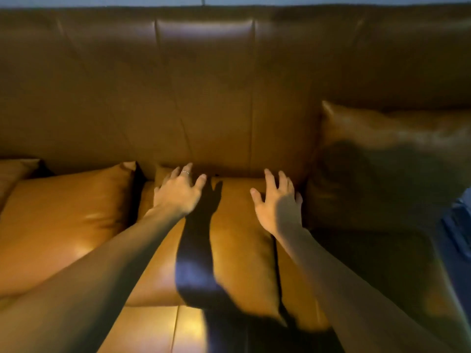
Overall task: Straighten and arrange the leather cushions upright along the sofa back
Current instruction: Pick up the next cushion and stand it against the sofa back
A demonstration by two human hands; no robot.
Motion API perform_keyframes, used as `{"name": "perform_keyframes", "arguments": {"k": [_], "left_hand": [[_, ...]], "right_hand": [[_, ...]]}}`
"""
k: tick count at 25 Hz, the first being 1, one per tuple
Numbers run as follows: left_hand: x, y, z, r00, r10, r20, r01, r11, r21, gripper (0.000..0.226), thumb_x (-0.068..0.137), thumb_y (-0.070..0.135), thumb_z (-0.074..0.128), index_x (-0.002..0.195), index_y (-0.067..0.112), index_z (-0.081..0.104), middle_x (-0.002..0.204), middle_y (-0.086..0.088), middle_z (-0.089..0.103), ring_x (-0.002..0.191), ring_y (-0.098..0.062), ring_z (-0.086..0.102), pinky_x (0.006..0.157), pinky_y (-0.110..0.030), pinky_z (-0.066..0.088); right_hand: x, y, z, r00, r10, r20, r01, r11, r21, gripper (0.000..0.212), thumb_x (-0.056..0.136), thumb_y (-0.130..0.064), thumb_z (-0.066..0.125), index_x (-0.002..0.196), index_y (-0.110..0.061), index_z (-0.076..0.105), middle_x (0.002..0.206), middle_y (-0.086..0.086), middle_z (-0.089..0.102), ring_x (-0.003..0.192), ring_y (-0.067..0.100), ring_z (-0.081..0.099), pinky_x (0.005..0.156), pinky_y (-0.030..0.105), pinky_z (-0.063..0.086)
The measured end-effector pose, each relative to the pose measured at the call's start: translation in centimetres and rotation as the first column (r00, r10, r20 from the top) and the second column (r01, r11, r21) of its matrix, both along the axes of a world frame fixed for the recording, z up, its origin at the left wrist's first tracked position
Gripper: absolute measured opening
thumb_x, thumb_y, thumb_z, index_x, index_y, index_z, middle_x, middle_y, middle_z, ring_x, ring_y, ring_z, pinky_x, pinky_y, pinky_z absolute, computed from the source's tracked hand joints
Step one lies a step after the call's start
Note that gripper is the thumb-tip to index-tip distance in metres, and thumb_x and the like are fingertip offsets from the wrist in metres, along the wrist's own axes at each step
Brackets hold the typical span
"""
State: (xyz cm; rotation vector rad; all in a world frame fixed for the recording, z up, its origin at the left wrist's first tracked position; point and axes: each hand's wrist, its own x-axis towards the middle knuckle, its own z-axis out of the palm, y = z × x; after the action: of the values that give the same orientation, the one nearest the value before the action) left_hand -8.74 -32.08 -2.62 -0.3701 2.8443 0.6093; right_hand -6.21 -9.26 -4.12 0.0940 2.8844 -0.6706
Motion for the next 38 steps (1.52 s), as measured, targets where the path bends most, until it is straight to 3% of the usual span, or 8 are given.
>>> {"name": "perform_keyframes", "arguments": {"k": [4,8,12,16,21,26,34,38], "left_hand": [[0.5,-6.7,-5.5,0.979,0.145,0.143,-0.156,0.985,0.071,0.079,0.094,0.065,0.044,0.158,0.026,0.022,0.162,-0.012,0.029,0.144,-0.040,0.033,0.114,-0.057,0.032],[0.5,-9.3,-9.4,0.927,0.268,0.264,-0.346,0.882,0.320,0.093,0.084,0.063,0.062,0.158,0.028,0.017,0.159,-0.011,0.035,0.140,-0.040,0.040,0.115,-0.050,0.035],[-0.7,-9.8,-10.1,0.862,0.417,0.290,-0.507,0.699,0.504,0.102,0.075,0.057,0.076,0.155,0.023,0.024,0.152,-0.008,0.047,0.134,-0.037,0.048,0.112,-0.049,0.039],[-0.6,-9.4,-8.3,0.862,0.443,0.245,-0.503,0.692,0.518,0.116,0.061,0.073,0.075,0.154,0.020,0.030,0.150,-0.006,0.050,0.132,-0.036,0.051,0.110,-0.049,0.042],[-0.5,-8.6,-3.5,0.838,0.531,0.128,-0.497,0.644,0.581,0.141,0.044,0.093,0.063,0.158,0.019,0.024,0.154,-0.007,0.045,0.137,-0.036,0.046,0.111,-0.053,0.039],[-2.1,-8.0,1.3,0.804,0.595,-0.005,-0.431,0.587,0.686,0.135,0.050,0.088,0.064,0.157,0.017,0.020,0.156,-0.009,0.041,0.140,-0.035,0.042,0.115,-0.051,0.034],[-5.5,-7.5,3.0,0.886,0.456,0.083,-0.357,0.557,0.750,0.130,0.062,0.080,0.073,0.159,0.022,0.009,0.156,-0.007,0.040,0.142,-0.033,0.039,0.114,-0.057,0.034],[-6.6,-6.7,3.2,0.873,0.481,0.085,-0.388,0.576,0.719,0.148,0.043,0.085,0.075,0.157,0.017,0.011,0.149,-0.010,0.047,0.135,-0.035,0.047,0.109,-0.060,0.041]], "right_hand": [[0.6,-4.9,-5.9,0.931,-0.270,0.247,0.311,0.939,-0.145,0.068,0.102,-0.058,0.034,0.159,-0.025,0.016,0.165,0.015,0.020,0.149,0.042,0.022,0.115,0.061,0.023],[0.0,-5.0,-10.0,0.687,-0.517,0.510,0.716,0.599,-0.359,0.085,0.092,-0.070,0.041,0.160,-0.027,0.013,0.160,0.019,0.031,0.142,0.048,0.034,0.115,0.064,0.027],[-0.5,-3.8,-9.3,0.597,-0.487,0.638,0.800,0.304,-0.516,0.094,0.084,-0.055,0.069,0.159,-0.021,0.023,0.152,0.017,0.042,0.135,0.043,0.044,0.113,0.058,0.035],[-0.6,-1.9,-10.5,0.612,-0.366,0.701,0.783,0.156,-0.602,0.139,0.036,-0.071,0.090,0.155,-0.031,0.032,0.150,0.011,0.048,0.133,0.040,0.049,0.111,0.063,0.035],[-0.6,-1.4,-2.5,0.738,-0.357,0.573,0.653,0.165,-0.739,0.108,0.063,-0.052,0.086,0.153,-0.026,0.033,0.137,0.010,0.055,0.122,0.036,0.055,0.108,0.060,0.040],[-3.1,-0.2,2.7,0.834,-0.323,0.447,0.518,0.181,-0.836,0.093,0.078,-0.024,0.080,0.155,-0.027,0.028,0.136,0.007,0.054,0.117,0.031,0.054,0.100,0.054,0.044],[-6.5,0.5,4.7,0.871,-0.321,0.373,0.457,0.245,-0.855,0.097,0.084,-0.034,0.078,0.159,-0.030,0.016,0.155,0.004,0.040,0.140,0.035,0.039,0.115,0.063,0.030],[-7.5,-0.2,4.1,0.859,-0.386,0.336,0.452,0.265,-0.852,0.100,0.081,-0.043,0.080,0.158,-0.029,0.018,0.154,0.004,0.041,0.140,0.033,0.040,0.114,0.064,0.032]]}}
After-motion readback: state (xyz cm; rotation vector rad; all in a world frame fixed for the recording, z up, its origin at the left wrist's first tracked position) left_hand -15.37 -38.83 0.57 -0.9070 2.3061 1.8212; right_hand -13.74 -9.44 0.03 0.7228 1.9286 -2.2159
